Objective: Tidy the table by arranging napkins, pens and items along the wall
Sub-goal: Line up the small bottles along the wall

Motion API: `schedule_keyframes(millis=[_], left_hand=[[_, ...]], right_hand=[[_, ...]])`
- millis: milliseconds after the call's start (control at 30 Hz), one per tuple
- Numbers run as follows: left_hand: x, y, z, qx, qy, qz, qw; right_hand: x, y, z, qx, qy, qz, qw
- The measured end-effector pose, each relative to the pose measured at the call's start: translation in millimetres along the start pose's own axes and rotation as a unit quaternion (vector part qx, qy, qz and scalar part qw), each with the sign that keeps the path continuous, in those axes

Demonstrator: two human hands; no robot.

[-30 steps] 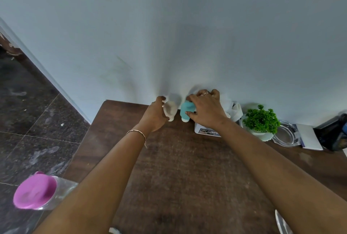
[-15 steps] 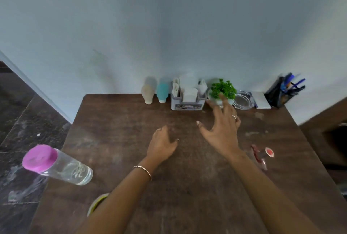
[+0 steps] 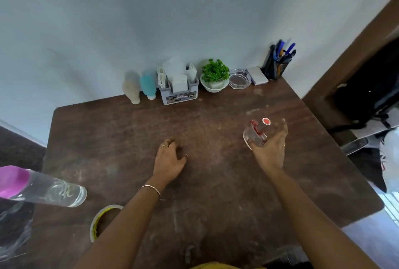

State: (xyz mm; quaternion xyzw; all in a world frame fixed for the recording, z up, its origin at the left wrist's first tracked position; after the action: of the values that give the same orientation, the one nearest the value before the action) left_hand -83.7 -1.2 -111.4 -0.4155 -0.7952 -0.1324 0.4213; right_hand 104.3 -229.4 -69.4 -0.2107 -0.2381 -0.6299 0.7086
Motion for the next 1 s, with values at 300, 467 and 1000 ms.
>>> schedule_keyframes(millis=[300, 467, 1000], left_hand=[[20.1, -2.7, 4.2, 0.02, -0.036, -0.02, 0.999], [38.2, -0.5, -12.0, 0.017, -0.111, -0.071, 0.991], [109.6, 5.1, -1.5, 0.074, -0.292, -0.194, 0.934]], right_hand=[[-13.2, 9.0, -23.0, -0.041, 0.002, 0.046, 0.998], [-28.0, -0.3, 1.8, -0.007, 0.02, 0.137, 0.99], [-166.0, -72.9, 164.1, 0.19, 0.003, 0.405, 0.894]])
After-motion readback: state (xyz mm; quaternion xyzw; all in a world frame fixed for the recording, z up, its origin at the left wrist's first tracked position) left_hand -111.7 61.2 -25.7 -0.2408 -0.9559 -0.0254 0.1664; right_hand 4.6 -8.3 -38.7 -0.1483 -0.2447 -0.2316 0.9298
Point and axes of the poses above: each hand's wrist, its own y-axis towards the middle knuckle, its own x-axis out of the back of the hand, z = x × y, the point moved 4 cm from there along y, towards the middle knuckle, and after that the axes turned 5 degrees about -x, right-handed, at the moved point
